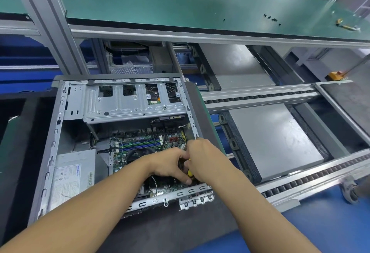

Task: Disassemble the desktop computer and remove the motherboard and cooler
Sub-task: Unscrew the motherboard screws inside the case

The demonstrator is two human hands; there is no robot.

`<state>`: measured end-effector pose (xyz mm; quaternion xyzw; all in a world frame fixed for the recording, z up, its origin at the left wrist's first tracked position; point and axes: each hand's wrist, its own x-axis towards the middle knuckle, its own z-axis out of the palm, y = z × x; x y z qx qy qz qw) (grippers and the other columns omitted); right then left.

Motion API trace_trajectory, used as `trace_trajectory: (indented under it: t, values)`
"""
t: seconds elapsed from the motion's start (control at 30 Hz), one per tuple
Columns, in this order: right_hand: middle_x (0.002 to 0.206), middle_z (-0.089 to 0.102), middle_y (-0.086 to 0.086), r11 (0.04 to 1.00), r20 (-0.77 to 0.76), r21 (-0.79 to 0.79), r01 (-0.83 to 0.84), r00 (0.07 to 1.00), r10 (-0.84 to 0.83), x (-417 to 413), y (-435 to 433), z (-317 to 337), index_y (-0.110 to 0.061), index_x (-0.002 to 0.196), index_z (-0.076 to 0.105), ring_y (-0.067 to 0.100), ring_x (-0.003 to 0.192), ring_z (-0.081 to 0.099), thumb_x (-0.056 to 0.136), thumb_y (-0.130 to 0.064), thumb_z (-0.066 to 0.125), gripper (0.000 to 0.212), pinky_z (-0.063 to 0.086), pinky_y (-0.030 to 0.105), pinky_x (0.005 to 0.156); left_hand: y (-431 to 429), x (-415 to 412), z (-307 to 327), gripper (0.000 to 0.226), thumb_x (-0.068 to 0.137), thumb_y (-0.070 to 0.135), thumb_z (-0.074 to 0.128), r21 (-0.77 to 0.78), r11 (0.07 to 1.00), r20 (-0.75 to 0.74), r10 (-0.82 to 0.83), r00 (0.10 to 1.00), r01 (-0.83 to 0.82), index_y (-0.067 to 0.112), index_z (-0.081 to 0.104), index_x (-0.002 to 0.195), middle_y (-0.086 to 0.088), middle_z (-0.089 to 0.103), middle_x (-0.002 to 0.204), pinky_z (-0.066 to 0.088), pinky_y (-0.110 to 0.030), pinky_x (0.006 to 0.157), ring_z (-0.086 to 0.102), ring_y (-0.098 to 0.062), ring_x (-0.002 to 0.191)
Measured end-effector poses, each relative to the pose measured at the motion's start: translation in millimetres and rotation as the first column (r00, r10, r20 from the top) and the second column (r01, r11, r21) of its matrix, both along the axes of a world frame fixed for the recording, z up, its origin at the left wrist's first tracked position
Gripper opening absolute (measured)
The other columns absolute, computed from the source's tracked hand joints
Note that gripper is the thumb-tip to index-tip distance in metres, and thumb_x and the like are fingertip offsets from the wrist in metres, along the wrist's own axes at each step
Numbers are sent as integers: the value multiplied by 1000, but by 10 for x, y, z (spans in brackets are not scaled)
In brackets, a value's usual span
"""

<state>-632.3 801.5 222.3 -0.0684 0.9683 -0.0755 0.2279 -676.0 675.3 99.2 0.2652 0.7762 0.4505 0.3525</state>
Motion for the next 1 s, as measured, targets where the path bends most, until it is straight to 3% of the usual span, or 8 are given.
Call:
trace_trajectory:
  t: [0.13, 0.23, 0.37, 0.5, 0.63, 0.77, 0.9, 1.0]
  values:
    - [120, 51, 9, 998, 61, -20, -55, 997, 57, -11, 18, 45, -12, 111, 61, 26, 95, 55, 89, -3, 63, 24, 37, 30, 70, 6, -2, -1, 27, 71, 26, 87, -22, 1000, -5, 5, 1000, -5, 15, 71, 91, 3, 73, 92, 50, -39, 91, 67, -14, 91]
    - [117, 52, 7, 998, 64, -58, -30, 997, 34, -3, 10, 29, -16, 108, 61, 28, 104, 57, 90, -14, 65, 18, 42, 31, 74, 41, 23, 19, 27, 69, 24, 89, -5, 1000, 10, 0, 1000, 0, 30, 69, 86, 13, 72, 89, 53, -27, 84, 66, -4, 86]
    - [112, 58, 9, 997, -15, -50, 56, 998, -57, 9, -8, -2, -12, 109, 57, 28, 95, 60, 97, -21, 57, 15, 49, 36, 74, 57, 42, 37, 29, 70, 26, 89, 43, 999, 2, -21, 1000, 21, 37, 66, 85, 1, 72, 96, 50, -42, 92, 65, -23, 97]
    - [119, 53, 10, 1000, 42, -25, 17, 999, -16, -4, 14, 35, -10, 114, 58, 30, 101, 59, 93, -12, 61, 21, 41, 32, 72, 14, 19, 16, 29, 71, 28, 88, 20, 1000, 31, 8, 999, -8, 23, 69, 93, 0, 73, 99, 49, -37, 95, 66, -17, 98]
    - [121, 49, 9, 999, 113, -19, -37, 993, 38, -14, 14, 76, -13, 112, 62, 29, 102, 56, 89, -7, 62, 24, 43, 32, 75, 31, 19, 1, 24, 69, 25, 89, -6, 1000, 23, 30, 999, -30, 22, 72, 84, 6, 73, 89, 51, -26, 84, 66, -8, 86]
    - [113, 49, 8, 1000, 60, -15, 13, 998, -12, 23, -15, 20, -14, 109, 56, 29, 93, 53, 93, -24, 58, 20, 45, 36, 76, 91, 65, 43, 28, 68, 21, 87, 25, 1000, 45, 18, 999, -19, 39, 68, 78, 16, 72, 81, 48, -12, 69, 65, 2, 77]
    - [106, 53, 7, 1000, 14, 18, 23, 1000, -24, 25, -27, -4, -11, 102, 57, 27, 80, 53, 95, -25, 61, 16, 42, 34, 67, 78, 69, 44, 32, 70, 19, 87, 24, 1000, 27, -8, 1000, 7, 43, 66, 76, 13, 71, 81, 52, -23, 74, 66, -7, 79]
    - [116, 52, 9, 997, 14, 64, -40, 999, 39, 39, -18, -6, -10, 112, 60, 30, 95, 61, 94, -11, 62, 19, 44, 33, 70, 69, 62, 46, 26, 71, 22, 88, -6, 1000, 18, -4, 1000, 4, 24, 70, 90, -4, 72, 95, 50, -34, 83, 65, -24, 92]
